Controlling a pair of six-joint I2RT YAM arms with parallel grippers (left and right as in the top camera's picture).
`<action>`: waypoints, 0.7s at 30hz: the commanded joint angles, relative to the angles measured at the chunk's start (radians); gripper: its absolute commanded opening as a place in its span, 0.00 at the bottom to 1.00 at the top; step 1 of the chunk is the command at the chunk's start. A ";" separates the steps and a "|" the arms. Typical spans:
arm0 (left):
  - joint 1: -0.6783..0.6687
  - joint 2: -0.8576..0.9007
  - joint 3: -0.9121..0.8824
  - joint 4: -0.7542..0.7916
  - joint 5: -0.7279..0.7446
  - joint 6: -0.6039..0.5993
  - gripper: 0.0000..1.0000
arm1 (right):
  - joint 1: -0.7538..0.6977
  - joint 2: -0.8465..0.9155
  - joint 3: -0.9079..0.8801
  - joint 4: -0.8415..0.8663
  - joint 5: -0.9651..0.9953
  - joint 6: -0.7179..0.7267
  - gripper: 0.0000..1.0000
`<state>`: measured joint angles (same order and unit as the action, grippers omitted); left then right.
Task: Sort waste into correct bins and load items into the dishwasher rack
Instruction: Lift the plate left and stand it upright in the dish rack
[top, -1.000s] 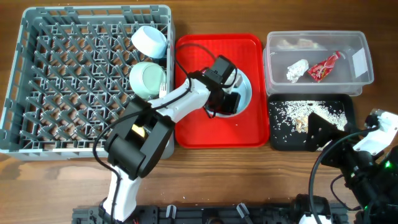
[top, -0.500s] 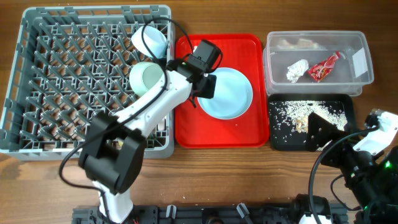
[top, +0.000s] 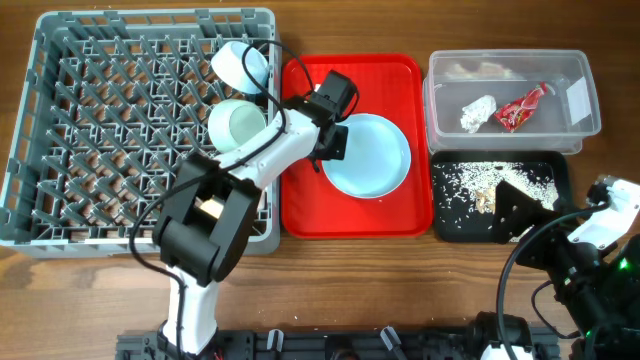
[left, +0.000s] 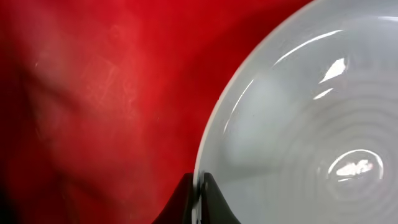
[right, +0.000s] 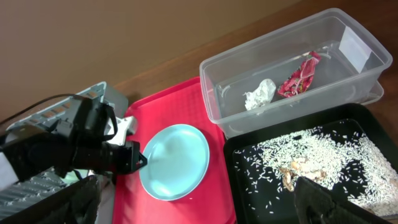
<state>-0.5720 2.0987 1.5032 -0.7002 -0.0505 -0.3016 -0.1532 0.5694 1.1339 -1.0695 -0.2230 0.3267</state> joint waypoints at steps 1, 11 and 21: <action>0.001 -0.258 0.085 -0.017 -0.161 0.006 0.04 | -0.002 -0.004 0.003 0.005 0.014 -0.010 1.00; 0.074 -0.766 0.090 -0.071 -0.943 0.541 0.04 | -0.002 -0.004 0.003 0.005 0.014 -0.010 1.00; 0.262 -0.464 0.087 -0.013 -1.033 0.901 0.04 | -0.002 -0.004 0.003 0.005 0.014 -0.010 1.00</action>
<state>-0.3344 1.5585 1.5959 -0.7181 -1.0149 0.5335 -0.1532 0.5694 1.1339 -1.0695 -0.2230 0.3267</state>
